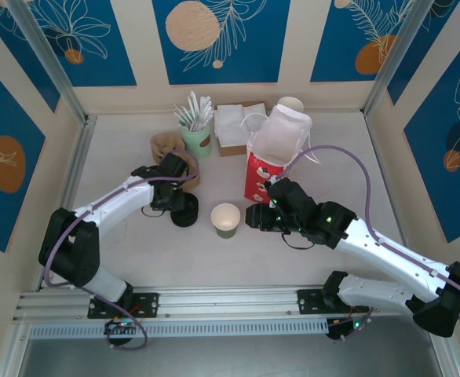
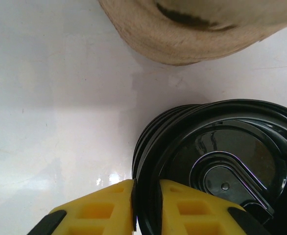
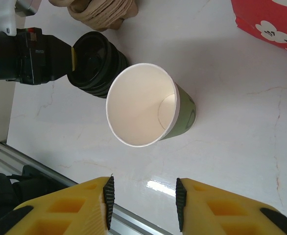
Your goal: Pack the takeout coffee
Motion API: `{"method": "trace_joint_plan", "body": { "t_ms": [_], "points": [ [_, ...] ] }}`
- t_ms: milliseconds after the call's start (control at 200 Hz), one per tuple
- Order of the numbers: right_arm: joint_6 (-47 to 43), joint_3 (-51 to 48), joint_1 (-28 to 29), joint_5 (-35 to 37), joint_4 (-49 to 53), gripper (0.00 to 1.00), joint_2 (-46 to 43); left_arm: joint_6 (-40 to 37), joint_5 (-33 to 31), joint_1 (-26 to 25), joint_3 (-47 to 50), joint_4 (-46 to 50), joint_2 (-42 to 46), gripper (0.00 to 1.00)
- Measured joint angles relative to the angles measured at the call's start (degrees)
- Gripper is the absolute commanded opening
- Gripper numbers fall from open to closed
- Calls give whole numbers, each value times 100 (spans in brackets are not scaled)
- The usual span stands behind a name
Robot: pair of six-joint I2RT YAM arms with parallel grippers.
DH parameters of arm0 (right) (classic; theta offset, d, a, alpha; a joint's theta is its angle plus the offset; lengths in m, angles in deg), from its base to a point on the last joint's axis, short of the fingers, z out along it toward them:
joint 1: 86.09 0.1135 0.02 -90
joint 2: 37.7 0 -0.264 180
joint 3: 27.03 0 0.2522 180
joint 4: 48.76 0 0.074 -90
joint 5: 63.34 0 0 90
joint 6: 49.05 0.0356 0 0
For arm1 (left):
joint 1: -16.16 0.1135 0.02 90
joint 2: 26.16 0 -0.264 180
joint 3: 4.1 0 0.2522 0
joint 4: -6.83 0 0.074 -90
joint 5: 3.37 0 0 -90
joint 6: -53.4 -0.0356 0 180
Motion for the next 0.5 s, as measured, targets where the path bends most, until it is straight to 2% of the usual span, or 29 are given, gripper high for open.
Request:
{"method": "trace_joint_plan", "body": {
  "t_ms": [500],
  "points": [
    [70,2,-11,-280,-184,40,-31,-2,-11,0,-186,407,544,19]
  ]
}}
